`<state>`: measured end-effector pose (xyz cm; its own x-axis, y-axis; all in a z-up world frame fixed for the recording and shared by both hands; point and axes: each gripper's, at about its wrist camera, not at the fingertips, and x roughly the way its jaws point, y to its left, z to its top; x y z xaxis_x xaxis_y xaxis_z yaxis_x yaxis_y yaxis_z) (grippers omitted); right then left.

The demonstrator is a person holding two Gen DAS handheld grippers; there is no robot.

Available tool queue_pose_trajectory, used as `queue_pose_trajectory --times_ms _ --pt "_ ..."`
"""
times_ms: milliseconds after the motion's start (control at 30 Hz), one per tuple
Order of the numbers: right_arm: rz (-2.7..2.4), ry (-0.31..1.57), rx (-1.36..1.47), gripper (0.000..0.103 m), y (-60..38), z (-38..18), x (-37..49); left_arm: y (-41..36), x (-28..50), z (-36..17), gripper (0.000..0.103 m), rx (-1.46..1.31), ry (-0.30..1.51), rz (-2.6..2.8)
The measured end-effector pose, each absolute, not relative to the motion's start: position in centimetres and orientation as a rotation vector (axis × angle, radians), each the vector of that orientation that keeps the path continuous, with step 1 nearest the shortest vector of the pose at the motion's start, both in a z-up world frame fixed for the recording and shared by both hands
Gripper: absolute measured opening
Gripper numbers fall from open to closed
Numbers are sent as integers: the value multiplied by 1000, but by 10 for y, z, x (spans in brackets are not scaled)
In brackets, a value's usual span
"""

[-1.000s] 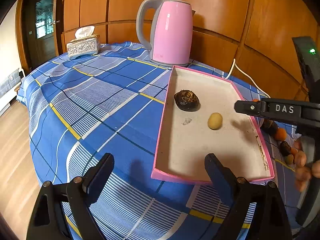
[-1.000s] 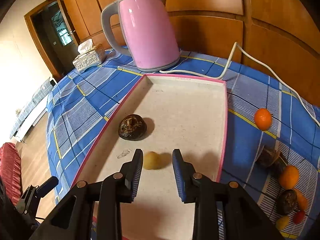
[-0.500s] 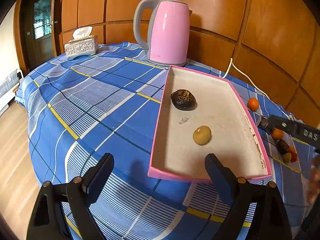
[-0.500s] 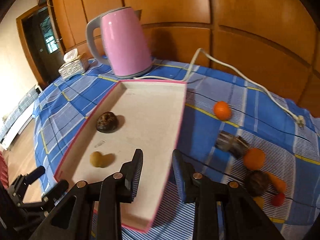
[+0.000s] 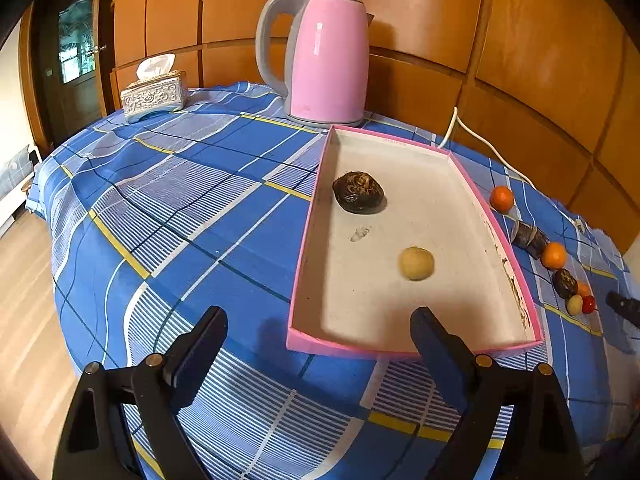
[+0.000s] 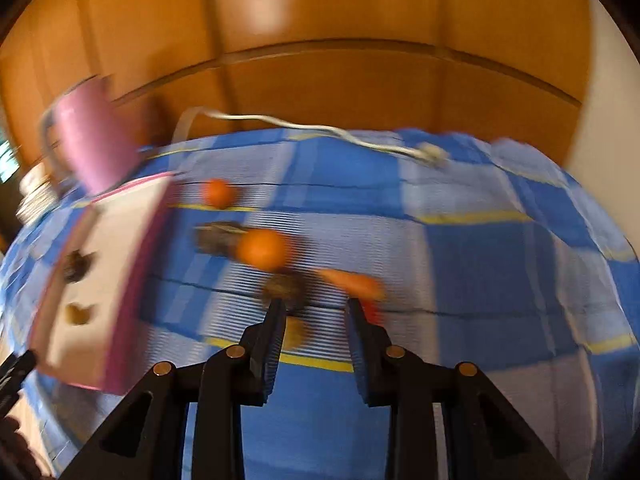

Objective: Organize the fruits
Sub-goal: 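Place the yellow fruit in the pink tray and open the right gripper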

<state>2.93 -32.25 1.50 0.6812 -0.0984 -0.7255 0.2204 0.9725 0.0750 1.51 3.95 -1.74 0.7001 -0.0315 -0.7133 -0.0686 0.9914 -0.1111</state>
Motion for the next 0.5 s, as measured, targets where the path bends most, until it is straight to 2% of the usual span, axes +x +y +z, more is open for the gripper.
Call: queue_pose_trajectory --times_ms 233,300,500 --pt "-488 817 275 31 -391 -7 2 37 15 -19 93 -121 805 7" --pt "-558 813 292 34 -402 -11 -3 37 15 -19 93 -119 805 5" --pt "-693 815 323 35 -425 -23 -14 37 14 -19 93 -105 815 1"
